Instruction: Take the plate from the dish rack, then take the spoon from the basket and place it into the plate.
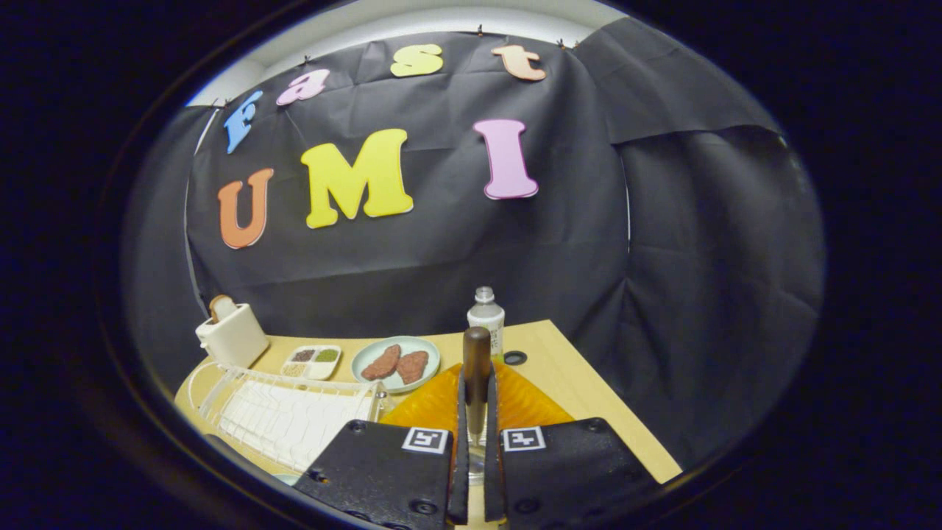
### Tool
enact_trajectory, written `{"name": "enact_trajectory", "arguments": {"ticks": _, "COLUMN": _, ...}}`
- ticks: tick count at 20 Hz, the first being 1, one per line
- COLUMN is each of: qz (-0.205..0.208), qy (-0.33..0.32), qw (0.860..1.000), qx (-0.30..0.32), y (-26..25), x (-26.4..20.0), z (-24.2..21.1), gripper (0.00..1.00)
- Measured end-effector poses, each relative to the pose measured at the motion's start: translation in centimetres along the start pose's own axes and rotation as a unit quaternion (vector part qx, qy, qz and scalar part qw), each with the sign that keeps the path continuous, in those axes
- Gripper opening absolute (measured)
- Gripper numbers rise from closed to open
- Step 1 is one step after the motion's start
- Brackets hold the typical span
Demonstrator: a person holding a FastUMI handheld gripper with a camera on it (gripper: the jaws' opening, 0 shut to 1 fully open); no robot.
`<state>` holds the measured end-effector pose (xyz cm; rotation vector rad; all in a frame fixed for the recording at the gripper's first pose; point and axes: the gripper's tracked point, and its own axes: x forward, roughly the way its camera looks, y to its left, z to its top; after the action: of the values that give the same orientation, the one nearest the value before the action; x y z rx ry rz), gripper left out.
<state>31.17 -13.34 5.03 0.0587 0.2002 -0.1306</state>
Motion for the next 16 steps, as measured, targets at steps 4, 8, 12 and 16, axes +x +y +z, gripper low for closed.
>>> {"name": "enact_trajectory", "arguments": {"ticks": 4, "qz": 0.007, "qy": -0.044, "qw": 0.999, "qx": -0.011, "y": 2.0, "x": -5.9, "z": 2.0, "gripper": 0.14}}
{"name": "enact_trajectory", "arguments": {"ticks": 8, "qz": 0.026, "qy": -0.062, "qw": 0.998, "qx": -0.018, "y": 5.3, "x": -11.8, "z": 1.1, "gripper": 0.13}}
{"name": "enact_trajectory", "arguments": {"ticks": 12, "qz": 0.039, "qy": -0.068, "qw": 0.997, "qx": -0.023, "y": 8.9, "x": -15.9, "z": -2.7, "gripper": 0.14}}
{"name": "enact_trajectory", "arguments": {"ticks": 16, "qz": 0.061, "qy": -0.056, "qw": 0.996, "qx": -0.021, "y": 13.0, "x": -18.0, "z": -8.2, "gripper": 0.14}}
